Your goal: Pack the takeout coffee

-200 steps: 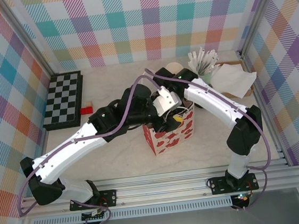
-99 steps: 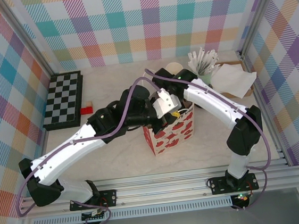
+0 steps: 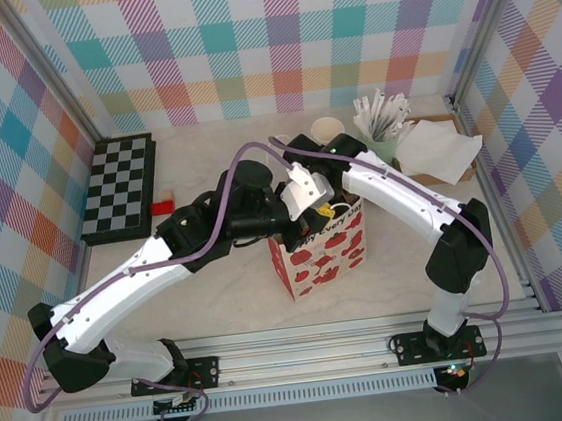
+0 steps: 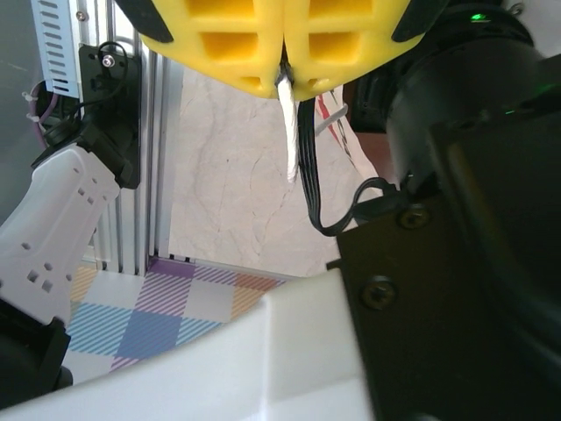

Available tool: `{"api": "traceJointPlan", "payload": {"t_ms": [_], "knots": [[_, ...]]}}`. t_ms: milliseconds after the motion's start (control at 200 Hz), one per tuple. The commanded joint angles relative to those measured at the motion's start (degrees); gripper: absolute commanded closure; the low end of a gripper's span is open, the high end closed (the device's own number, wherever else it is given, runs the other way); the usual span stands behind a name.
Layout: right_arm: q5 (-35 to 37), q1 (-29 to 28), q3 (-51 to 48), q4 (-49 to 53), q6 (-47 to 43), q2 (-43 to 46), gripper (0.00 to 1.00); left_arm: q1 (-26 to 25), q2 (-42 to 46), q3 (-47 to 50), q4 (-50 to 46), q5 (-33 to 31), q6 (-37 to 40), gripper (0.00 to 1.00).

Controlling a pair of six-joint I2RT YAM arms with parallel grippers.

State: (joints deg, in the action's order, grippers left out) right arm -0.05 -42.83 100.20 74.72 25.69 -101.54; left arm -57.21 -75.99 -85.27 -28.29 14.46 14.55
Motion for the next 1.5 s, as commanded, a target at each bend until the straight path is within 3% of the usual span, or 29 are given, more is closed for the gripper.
{"api": "traceJointPlan", "payload": {"t_ms": [0,245,425,565,695,885,1115,1255,1365,1495], "knots": [[1.2,-0.58,1.74,2.1,-0.86,-0.02,1.0,1.4,2.84,0.48,1.53,1.74,-0.92,1.0],[2.52,-2.24,1.35,0.96,-5.09,0.17,1.0,1.4,0.11,-3.37,-1.53,4.43,-0.47,1.0],[3.89,-2.42,-0.33,1.06,-7.13,-0.08,1.0,1.53,-0.16,-3.93,-1.3,1.91,0.42,1.0],[2.79,-2.46,-1.56,-0.03,-8.14,0.36,1.0,1.49,-0.1,-5.15,-3.66,9.13,2.81,0.94],[2.46,-2.48,-3.24,-1.18,-11.93,0.77,1.0,1.58,1.1,-4.61,-7.17,11.92,6.73,1.0],[3.94,-2.41,-5.13,-2.2,-15.64,1.16,1.0,1.66,1.7,-4.49,-8.56,9.31,8.1,1.0],[-0.76,-1.41,-0.78,-3.54,-8.84,1.23,1.0,1.31,-0.65,-7.47,-12.96,13.7,10.24,1.0],[1.0,-1.28,3.67,-3.93,-4.61,-1.24,1.0,1.4,-1.86,-9.23,-17.32,13.06,15.72,1.0],[3.11,-1.09,4.27,-4.4,-3.55,-1.54,1.0,2.05,-1.42,-10.4,-20.09,12.01,20.11,1.0],[0.21,-1.18,3.4,-5.34,-6.21,-0.6,1.0,2.72,-2.07,-12.65,-22.68,12.16,23.6,1.0]]}}
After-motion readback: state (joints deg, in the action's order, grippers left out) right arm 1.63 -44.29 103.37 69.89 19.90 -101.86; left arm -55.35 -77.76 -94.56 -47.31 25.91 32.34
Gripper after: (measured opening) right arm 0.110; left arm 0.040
